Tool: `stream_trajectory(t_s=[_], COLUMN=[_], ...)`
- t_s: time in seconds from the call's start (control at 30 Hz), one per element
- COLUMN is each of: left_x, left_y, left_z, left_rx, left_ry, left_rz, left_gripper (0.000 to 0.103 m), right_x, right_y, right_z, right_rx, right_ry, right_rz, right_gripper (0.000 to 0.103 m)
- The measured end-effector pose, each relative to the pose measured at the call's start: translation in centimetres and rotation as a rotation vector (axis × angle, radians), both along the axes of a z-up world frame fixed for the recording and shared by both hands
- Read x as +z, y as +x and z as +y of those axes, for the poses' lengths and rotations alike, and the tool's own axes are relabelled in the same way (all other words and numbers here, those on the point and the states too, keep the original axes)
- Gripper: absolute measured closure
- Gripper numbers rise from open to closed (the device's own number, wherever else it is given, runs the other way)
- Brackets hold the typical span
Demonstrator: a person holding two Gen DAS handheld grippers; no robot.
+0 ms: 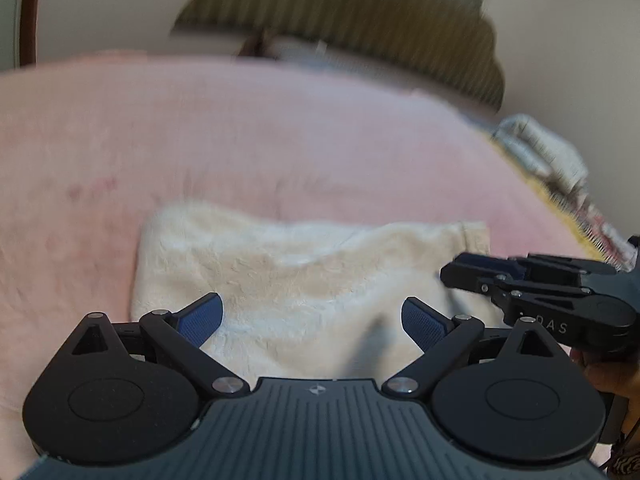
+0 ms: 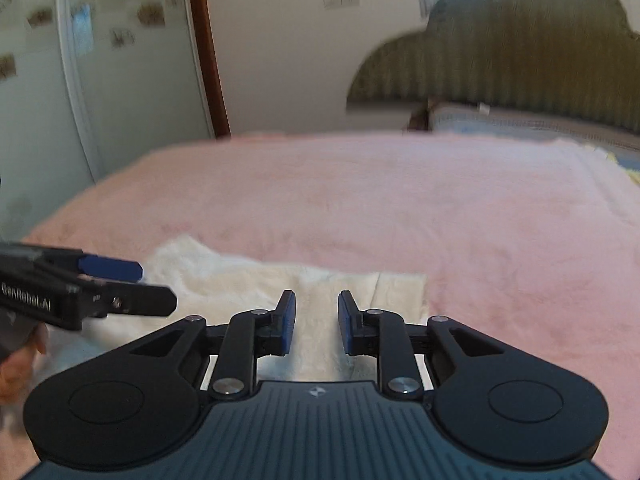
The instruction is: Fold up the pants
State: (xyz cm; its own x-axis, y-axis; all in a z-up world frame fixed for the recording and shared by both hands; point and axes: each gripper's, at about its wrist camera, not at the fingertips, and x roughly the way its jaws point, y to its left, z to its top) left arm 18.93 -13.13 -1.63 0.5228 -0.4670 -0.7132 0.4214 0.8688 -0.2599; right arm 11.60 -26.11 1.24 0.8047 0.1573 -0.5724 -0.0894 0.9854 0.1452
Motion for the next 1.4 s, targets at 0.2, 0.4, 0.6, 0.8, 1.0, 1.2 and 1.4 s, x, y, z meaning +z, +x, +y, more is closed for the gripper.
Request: stream_trajectory(t_s=[0.2, 0.4, 0.6, 0.8, 1.0, 1.2, 1.4], left_x=[1.6, -0.3, 0.8, 1.4, -2.3, -3.6, -3.3], left_y=[-3.9, -8.1, -10.7, -8.0, -3.0, -0.8, -0.4], left_z=[0.0, 0.9, 1.6, 8.0, 13.0, 12.8, 9.8], left_rx=[-0.052, -0.118, -0.161, -0.015, 0.037, 0.003, -0.010], left_ry=[0.043, 0.080, 0.097, -0.024, -0.350, -0.489, -0.446], left_rz=[-0.150, -0.133, -0.269, -0.191, 0.176, 0.217, 0.178], left_gripper=[0.006, 0.006, 0.009, 0.005, 0.005, 0.001, 0.010], right_x=[-0.9, -0.1, -1.5, -1.1, -4.7, -5.4, -6.3], right_y=[-1.2, -6.7, -7.9, -8.4, -6.9, -4.4, -1.8], right_z=[-1.5, 0.8, 0.9, -4.9, -8.9, -9.4, -9.0], right_rx=[-0.050, 0.087, 0.063, -0.072, -0.044, 0.054, 0.047], right_ry=[0.062, 0.031, 0.034, 0.167, 0.430, 0.559, 0.613], right_rz=[0.006, 0.011, 0.030, -0.009, 0.082, 0.097, 0.105], right_gripper=[0.081, 0.081, 0.080, 0.034, 0.036, 0.035, 0.064])
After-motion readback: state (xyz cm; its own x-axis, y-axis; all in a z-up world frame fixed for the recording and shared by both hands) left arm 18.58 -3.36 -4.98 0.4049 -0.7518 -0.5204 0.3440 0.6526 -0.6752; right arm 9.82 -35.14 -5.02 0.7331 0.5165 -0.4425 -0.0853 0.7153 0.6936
